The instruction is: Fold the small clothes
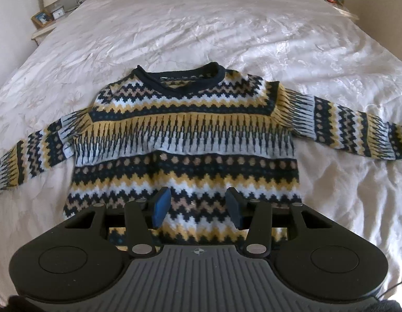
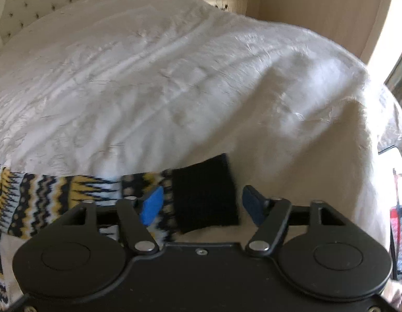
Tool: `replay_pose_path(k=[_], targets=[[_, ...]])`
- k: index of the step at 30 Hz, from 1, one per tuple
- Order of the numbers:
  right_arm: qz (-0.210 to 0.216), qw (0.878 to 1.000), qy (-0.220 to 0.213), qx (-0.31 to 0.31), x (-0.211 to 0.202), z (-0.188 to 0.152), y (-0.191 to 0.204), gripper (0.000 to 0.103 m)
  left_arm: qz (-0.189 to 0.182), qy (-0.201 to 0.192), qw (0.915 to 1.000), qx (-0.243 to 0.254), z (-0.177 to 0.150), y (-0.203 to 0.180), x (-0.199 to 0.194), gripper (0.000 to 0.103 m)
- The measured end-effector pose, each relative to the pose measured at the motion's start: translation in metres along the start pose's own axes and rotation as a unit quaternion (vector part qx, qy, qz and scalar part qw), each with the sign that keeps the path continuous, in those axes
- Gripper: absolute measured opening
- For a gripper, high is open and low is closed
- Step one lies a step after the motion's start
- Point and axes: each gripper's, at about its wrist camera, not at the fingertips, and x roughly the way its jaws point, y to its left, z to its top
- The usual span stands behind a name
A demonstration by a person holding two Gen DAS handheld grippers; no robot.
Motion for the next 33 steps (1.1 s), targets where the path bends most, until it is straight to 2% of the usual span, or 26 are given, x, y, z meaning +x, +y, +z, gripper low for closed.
replay_pose_path(k=[5, 10, 14, 15, 17, 18, 19, 20, 22, 28, 33], targets=[[0.036, 0.999, 0.027, 0.019, 0.030, 0.001, -0.023, 0.078, 0.018, 0.002, 0.9998, -0.005, 0.003, -0.015, -0.003, 0.046], [0.085, 0.996, 0.010, 0.031, 0.042, -0.003, -0.030, 0.093, 0.030, 0.004, 0.9995, 0.004, 0.005, -0.026, -0.007, 0.046], [0.095, 0.995, -0.001, 0.011, 0.043, -0.009, -0.027, 0.093, 0.035, 0.011, 0.9992, 0.015, 0.005, -0.031, -0.007, 0.046], [0.100, 0.995, -0.003, 0.011, 0.043, -0.010, -0.027, 0.090, 0.035, 0.010, 0.9992, 0.017, 0.005, -0.032, -0.008, 0.046], [0.115, 0.993, 0.003, 0.018, 0.045, -0.010, -0.029, 0.065, 0.035, 0.008, 0.9991, 0.022, 0.006, -0.033, -0.010, 0.046], [0.122, 0.992, 0.012, 0.026, 0.047, -0.010, -0.031, 0.036, 0.035, 0.007, 0.9991, 0.023, 0.006, -0.033, -0.010, 0.046], [0.133, 0.990, 0.027, 0.035, 0.050, -0.009, -0.033, 0.014, 0.034, 0.006, 0.9991, 0.024, 0.006, -0.033, -0.010, 0.046], [0.145, 0.987, 0.044, 0.046, 0.054, -0.010, -0.035, 0.014, 0.031, 0.006, 0.9992, 0.023, 0.007, -0.032, -0.010, 0.046], [0.144, 0.987, 0.043, 0.048, 0.050, -0.011, -0.032, 0.014, 0.028, 0.006, 0.9993, 0.025, 0.007, -0.031, -0.010, 0.046], [0.206, 0.974, -0.008, 0.092, 0.005, 0.006, -0.010, 0.013, 0.019, -0.002, 0.9997, 0.019, 0.003, -0.016, -0.012, 0.046], [0.255, 0.961, -0.056, 0.087, -0.043, 0.039, 0.040, 0.013, 0.002, -0.006, 1.0000, -0.002, -0.004, 0.014, -0.008, 0.046]])
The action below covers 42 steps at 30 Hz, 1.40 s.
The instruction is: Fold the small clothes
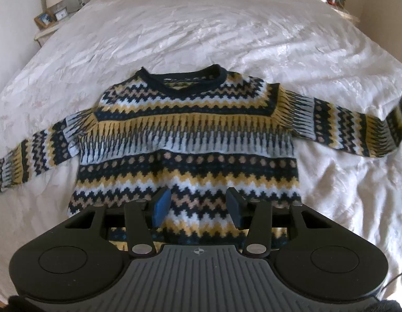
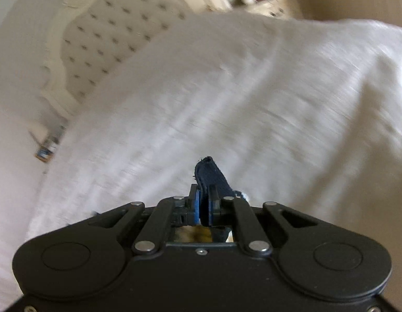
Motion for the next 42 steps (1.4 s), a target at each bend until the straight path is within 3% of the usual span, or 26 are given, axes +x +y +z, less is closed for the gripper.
replay_pose_path(k=[5, 9, 21, 32, 34, 36, 38, 39, 40, 42], targets=[[0.043, 0.999, -0.014, -0.026, 0.010, 0.010, 0.091, 0.012, -0.011, -0.007, 0.9999, -0.002, -0.003, 0.044, 0.004, 0.046], [0.075, 0.996, -0.002, -0.053, 0.037, 0.004, 0.174, 0.012, -0.005, -0.016, 0.9998, 0.006, -0.001, 0.085, 0.006, 0.046], [0.174, 0.978, 0.090, -0.079, 0.185, -0.107, 0.376, 0.012, 0.006, -0.005, 1.0000, 0.004, -0.008, 0.205, 0.028, 0.046], [0.149, 0.968, 0.174, -0.101, 0.275, -0.214, 0.448, 0.013, 0.008, 0.005, 0.9999, -0.010, -0.006, 0.263, 0.043, 0.046], [0.143, 0.967, 0.182, -0.108, 0.283, -0.226, 0.457, 0.020, 0.007, 0.008, 0.9999, -0.011, -0.005, 0.266, 0.048, 0.046], [0.155, 0.962, 0.194, -0.109, 0.287, -0.235, 0.462, 0.021, 0.004, 0.012, 0.9999, -0.011, -0.002, 0.267, 0.053, 0.046], [0.168, 0.959, 0.202, -0.111, 0.287, -0.238, 0.466, 0.035, 0.001, 0.012, 0.9999, -0.010, 0.001, 0.265, 0.056, 0.046], [0.174, 0.957, 0.201, -0.116, 0.284, -0.239, 0.465, 0.053, -0.001, 0.011, 0.9999, -0.010, 0.004, 0.263, 0.057, 0.046], [0.181, 0.955, 0.200, -0.120, 0.279, -0.240, 0.466, 0.065, -0.004, 0.010, 0.9999, -0.009, 0.007, 0.261, 0.059, 0.046], [0.187, 0.956, 0.189, -0.125, 0.267, -0.231, 0.455, 0.065, -0.010, 0.004, 0.9999, -0.003, 0.016, 0.253, 0.061, 0.046]])
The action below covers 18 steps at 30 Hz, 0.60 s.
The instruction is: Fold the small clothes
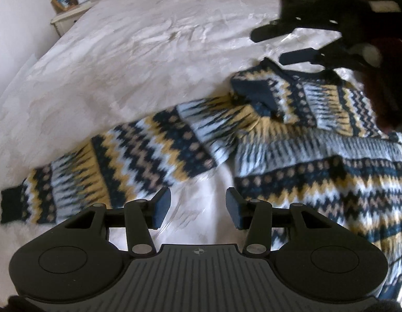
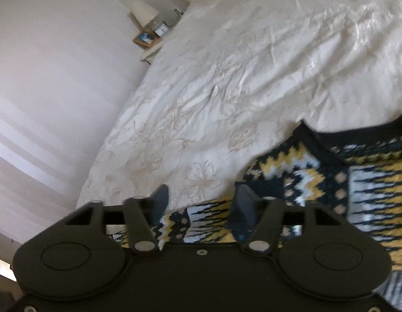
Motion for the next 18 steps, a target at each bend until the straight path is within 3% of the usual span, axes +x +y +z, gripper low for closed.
replay_pose_path(k=[3, 10, 15, 18], targets=[[-0.023, 0.999, -0.024, 0.012, -0.031, 0.002, -0.020, 0.065, -0.008, -0.016, 0.9998, 0.010, 0.021, -0.014, 0.004, 0.046], [-0.146, 0.985, -0.066, 0.065, -0.125, 0.010, -0.116, 0.065, -0.046, -0.055, 0.9971, 0.026, 0.085, -0.062, 0.032, 0.046], [-0.214, 0.968, -0.084, 0.105, -0.177, 0.021, -0.182, 0.065, -0.058, -0.051, 0.9966, 0.031, 0.107, -0.099, 0.076, 0.046], [-0.240, 0.960, -0.085, 0.120, -0.187, 0.032, -0.212, 0.065, -0.041, -0.014, 0.9987, 0.025, 0.105, -0.107, 0.111, 0.046]])
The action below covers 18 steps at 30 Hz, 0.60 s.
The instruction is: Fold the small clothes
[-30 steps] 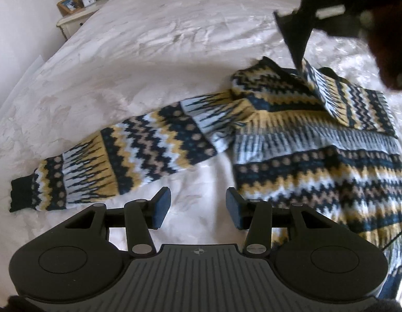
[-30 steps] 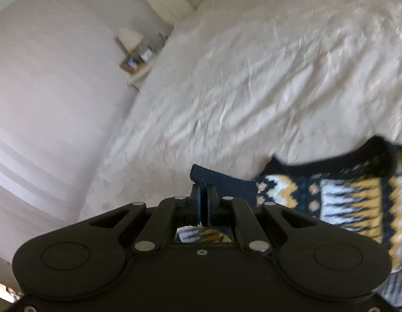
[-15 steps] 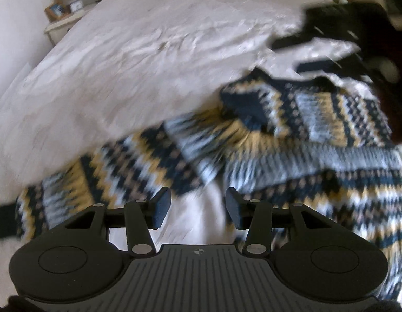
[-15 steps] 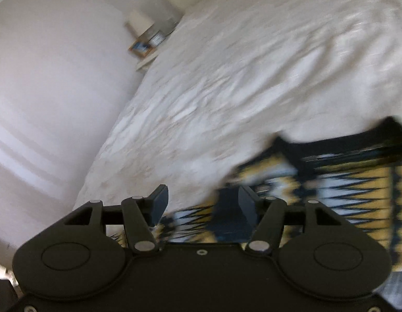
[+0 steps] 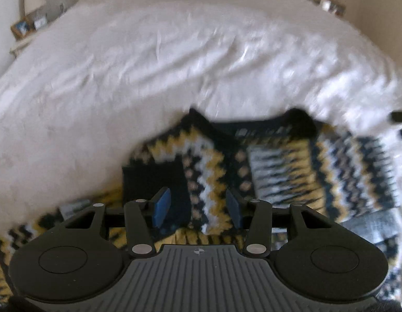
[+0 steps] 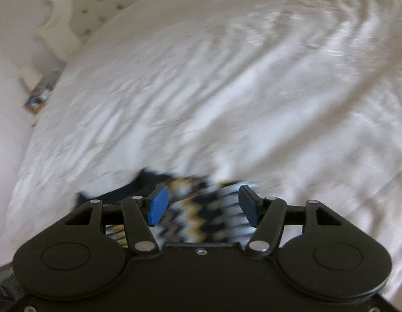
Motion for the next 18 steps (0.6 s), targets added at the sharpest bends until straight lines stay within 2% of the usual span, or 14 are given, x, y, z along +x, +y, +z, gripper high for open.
replay_pose_path(k=[2, 3, 4, 6, 9, 14, 15, 16, 17, 18], targets=[[-0.010, 1.000, 0.005, 0.007, 0.009, 0.010, -0.014, 0.065, 0.017, 0.039, 0.9991, 0.000, -0.009, 0.001, 0.022, 0.046], [-0.013, 1.000, 0.010, 0.013, 0.016, 0.015, -0.020, 0.065, 0.019, 0.067, 0.9976, 0.001, -0.017, 0.002, 0.034, 0.046], [-0.015, 1.000, 0.016, 0.017, 0.024, 0.018, -0.024, 0.065, 0.014, 0.078, 0.9968, -0.002, -0.026, 0.005, 0.039, 0.047], [-0.013, 0.999, 0.033, 0.023, 0.041, 0.025, -0.030, 0.065, 0.011, 0.054, 0.9985, -0.001, -0.037, 0.008, 0.036, 0.047], [0.001, 0.998, 0.061, 0.017, 0.066, 0.030, -0.032, 0.065, 0.015, 0.053, 0.9984, 0.010, -0.041, 0.008, 0.033, 0.047], [0.020, 0.993, 0.117, 0.007, 0.092, 0.025, -0.029, 0.065, 0.020, 0.057, 0.9982, -0.004, -0.037, 0.005, 0.033, 0.048], [0.022, 0.991, 0.129, 0.002, 0.095, 0.022, -0.028, 0.062, 0.020, 0.056, 0.9982, -0.006, -0.037, 0.005, 0.033, 0.048], [0.024, 0.990, 0.136, -0.004, 0.097, 0.020, -0.027, 0.047, 0.022, 0.055, 0.9982, -0.005, -0.038, 0.004, 0.034, 0.048], [0.025, 0.990, 0.141, -0.018, 0.097, 0.017, -0.025, 0.025, 0.023, 0.054, 0.9983, -0.004, -0.035, 0.003, 0.033, 0.048], [0.021, 0.989, 0.142, -0.037, 0.096, 0.014, -0.022, 0.018, 0.023, 0.053, 0.9983, -0.004, -0.035, 0.004, 0.033, 0.048]])
